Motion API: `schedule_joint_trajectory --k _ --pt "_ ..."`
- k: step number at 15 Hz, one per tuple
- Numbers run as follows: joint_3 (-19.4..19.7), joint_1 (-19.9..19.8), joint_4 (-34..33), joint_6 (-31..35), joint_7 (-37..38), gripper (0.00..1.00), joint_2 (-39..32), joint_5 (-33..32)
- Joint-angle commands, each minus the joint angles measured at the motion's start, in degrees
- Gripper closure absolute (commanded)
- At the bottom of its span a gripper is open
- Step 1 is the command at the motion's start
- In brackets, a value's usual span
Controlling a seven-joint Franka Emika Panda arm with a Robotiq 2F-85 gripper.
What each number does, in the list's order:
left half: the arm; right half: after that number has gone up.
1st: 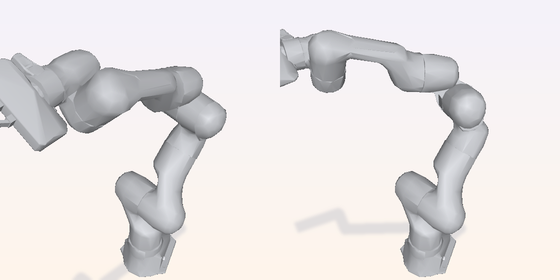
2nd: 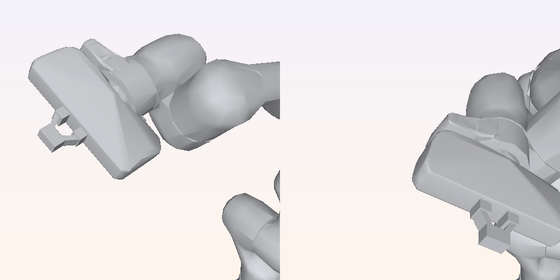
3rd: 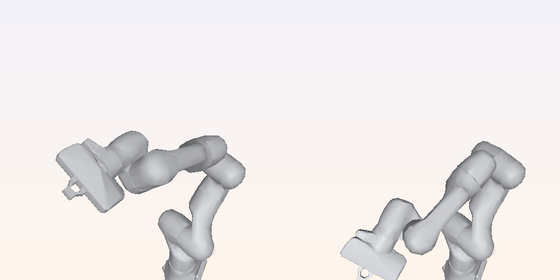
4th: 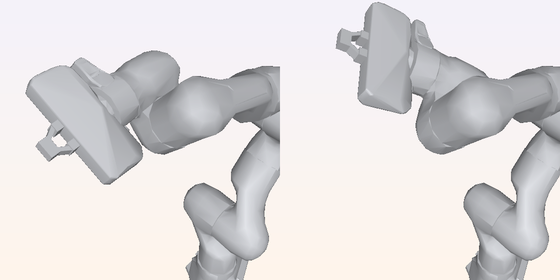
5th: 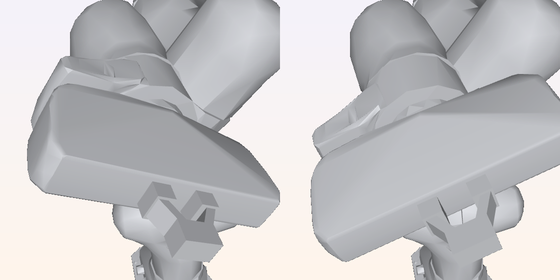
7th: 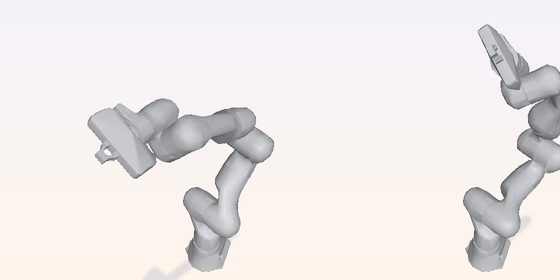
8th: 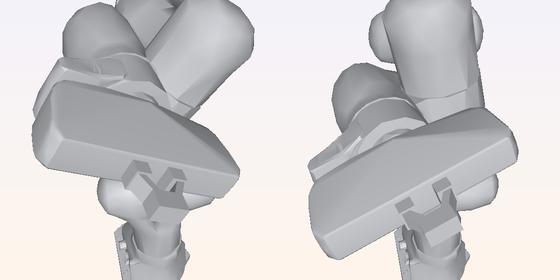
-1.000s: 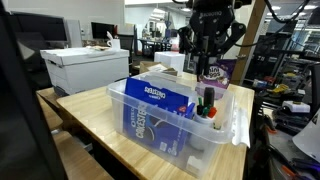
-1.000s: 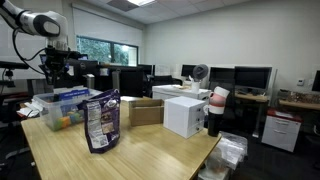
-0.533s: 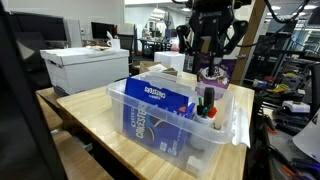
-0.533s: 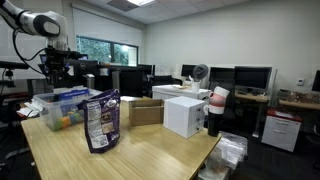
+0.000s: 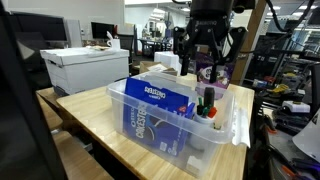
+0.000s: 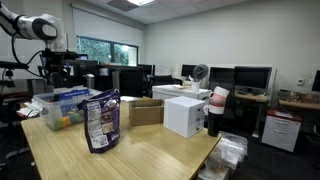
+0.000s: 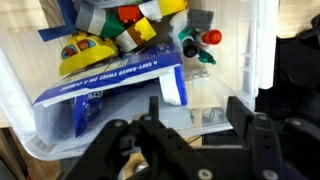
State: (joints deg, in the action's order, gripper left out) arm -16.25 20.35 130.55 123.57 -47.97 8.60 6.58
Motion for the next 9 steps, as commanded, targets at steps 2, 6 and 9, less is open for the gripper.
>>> schedule_joint_trajectory --k 2,6,9 --pt "-2.1 0.3 1.7 1.2 9.2 0.02 -0.8 -4.7" --pt "-3.0 1.0 2.8 3.3 12.2 0.0 -1.3 -4.2" --pt "-3.3 1.4 3.5 5.1 13.3 0.0 -1.7 -3.8"
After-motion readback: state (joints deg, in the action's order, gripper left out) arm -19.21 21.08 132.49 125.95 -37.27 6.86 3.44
